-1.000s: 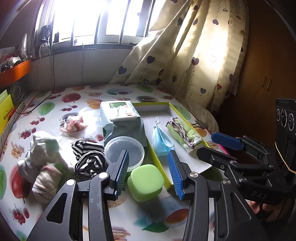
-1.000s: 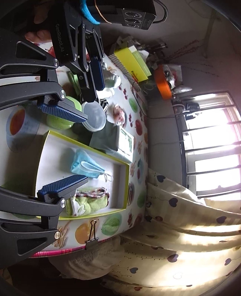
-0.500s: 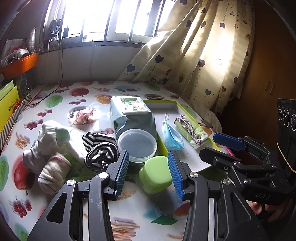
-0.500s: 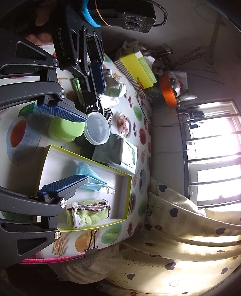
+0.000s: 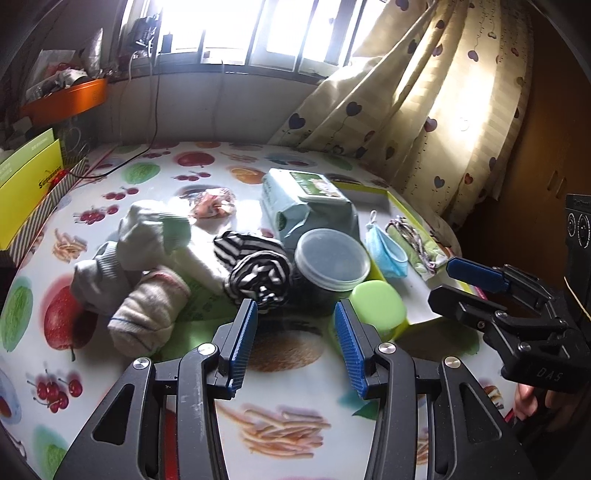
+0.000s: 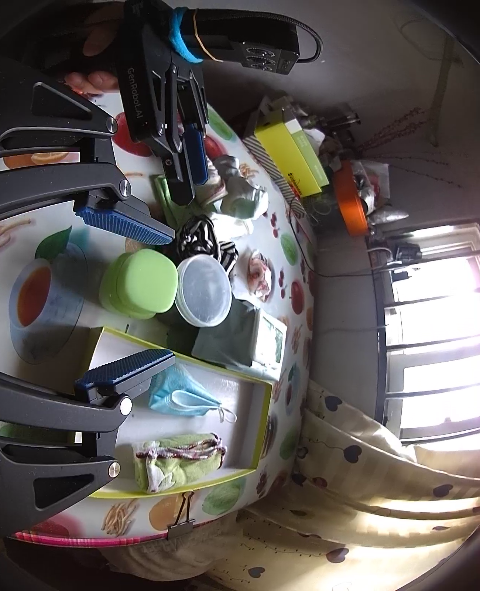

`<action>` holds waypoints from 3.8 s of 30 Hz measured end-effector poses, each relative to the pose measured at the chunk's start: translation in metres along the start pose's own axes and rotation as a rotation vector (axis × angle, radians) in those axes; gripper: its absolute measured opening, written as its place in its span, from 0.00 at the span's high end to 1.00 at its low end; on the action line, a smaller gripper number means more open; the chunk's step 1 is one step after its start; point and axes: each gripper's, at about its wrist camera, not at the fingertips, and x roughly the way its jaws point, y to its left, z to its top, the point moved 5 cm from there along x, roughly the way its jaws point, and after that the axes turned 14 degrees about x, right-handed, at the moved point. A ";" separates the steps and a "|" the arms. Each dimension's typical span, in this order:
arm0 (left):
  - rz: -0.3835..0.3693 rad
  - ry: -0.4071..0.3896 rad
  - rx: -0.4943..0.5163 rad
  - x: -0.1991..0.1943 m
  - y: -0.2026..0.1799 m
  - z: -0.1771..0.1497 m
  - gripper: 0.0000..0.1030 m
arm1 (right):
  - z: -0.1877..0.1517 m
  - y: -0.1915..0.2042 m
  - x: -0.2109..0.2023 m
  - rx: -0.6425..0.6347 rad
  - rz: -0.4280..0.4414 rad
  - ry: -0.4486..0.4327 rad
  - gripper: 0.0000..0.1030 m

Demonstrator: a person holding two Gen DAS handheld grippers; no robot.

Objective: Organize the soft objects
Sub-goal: 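Grasp the white rolled sock with the left tool, then grasp the light green cloth with the right tool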

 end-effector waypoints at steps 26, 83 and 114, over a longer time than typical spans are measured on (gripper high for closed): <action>0.187 0.061 -0.070 0.013 0.102 -0.029 0.56 | 0.002 0.028 0.022 -0.058 0.043 0.043 0.43; 0.092 -0.037 -0.272 -0.022 0.155 -0.069 0.50 | -0.034 0.124 0.171 -0.199 -0.001 0.327 0.50; 0.112 -0.050 -0.278 -0.038 0.150 -0.069 0.50 | -0.055 0.140 0.160 -0.335 0.099 0.366 0.41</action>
